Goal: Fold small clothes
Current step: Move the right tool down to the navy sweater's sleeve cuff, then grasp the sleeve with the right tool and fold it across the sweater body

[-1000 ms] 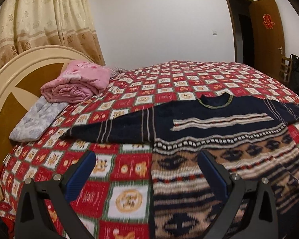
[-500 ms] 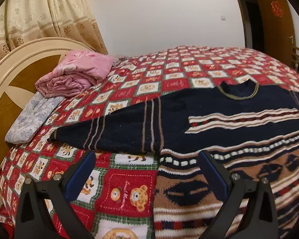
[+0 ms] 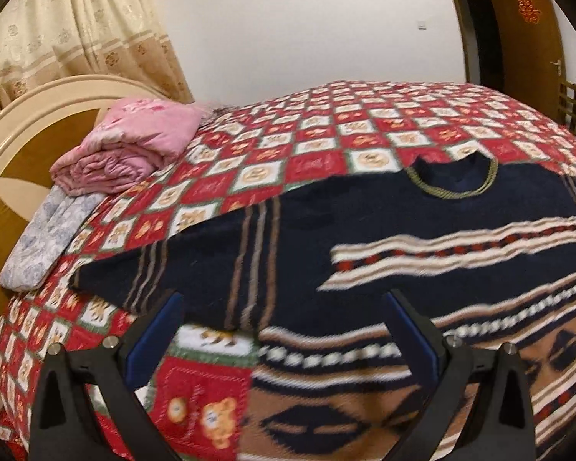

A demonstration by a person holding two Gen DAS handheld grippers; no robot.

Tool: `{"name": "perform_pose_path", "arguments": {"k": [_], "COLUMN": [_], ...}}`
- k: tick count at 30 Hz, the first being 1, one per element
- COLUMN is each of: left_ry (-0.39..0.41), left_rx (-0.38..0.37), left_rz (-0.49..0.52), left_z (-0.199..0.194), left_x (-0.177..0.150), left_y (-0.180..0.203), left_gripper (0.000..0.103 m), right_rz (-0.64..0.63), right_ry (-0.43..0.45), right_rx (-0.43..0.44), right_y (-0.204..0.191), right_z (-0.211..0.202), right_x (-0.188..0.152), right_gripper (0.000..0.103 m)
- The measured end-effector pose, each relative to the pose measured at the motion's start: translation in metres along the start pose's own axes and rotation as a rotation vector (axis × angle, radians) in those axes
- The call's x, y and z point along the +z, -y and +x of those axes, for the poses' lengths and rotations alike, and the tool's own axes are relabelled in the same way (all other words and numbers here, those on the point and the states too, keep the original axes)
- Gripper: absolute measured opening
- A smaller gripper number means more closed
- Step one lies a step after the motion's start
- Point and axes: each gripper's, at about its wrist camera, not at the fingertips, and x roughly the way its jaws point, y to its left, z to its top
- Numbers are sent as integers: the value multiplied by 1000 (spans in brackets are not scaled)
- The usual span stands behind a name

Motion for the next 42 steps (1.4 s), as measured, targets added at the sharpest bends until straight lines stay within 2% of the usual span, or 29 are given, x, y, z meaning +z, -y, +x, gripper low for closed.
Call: {"name": "perform_pose_path", "arguments": {"k": [3,11,14,15,17,23,28,33,36,38,39,40,41,42], "left_ry": [10,-42,-57,-59,-62,-72,-84,-74,-74,-74,-74,-74,-75,-74], "left_rx": [-18,-43,-43,-44,-49,-140,-178,-187,-201,-220,-229,-239,-250,-262], "left_rz": [20,42,57,58,53,24,2,-14,-11,-4,1,6,11,14], "left_z": [5,26,30,30,29,24,18,9,5,2,0,-2,-5,-7], "left_x": [4,1,-1,-2,-1,1,2,2,1,1,1,2,3,4], "left_y": [18,42,47,48,47,45,45,38,36,37,38,39,41,42], "left_gripper": [103,103,103,103,103,103,103,103,103,103,103,103,103,103], "right_rz": [32,111,122,118,100,-143,-368,-616,-736,-797,-818,-838,-858,-859], "right_ry": [-13,-27,-13,-13,-10,69,122,141,109,12,-21,-49,-83,-92], "right_rx": [-1,-2,-17,-20,-5,60,171,297,363,430,446,455,474,500], "right_y": [5,21,24,24,18,-55,-146,-238,-278,-296,-301,-302,-300,-296], "right_z": [17,55,63,64,60,16,-32,-73,-79,-66,-60,-57,-57,-59], "right_x": [7,17,23,26,28,15,-23,-97,-151,-186,-198,-208,-217,-220], "right_gripper": [48,46,28,18,12,10,10,10,10,12,22,45,58,66]}}
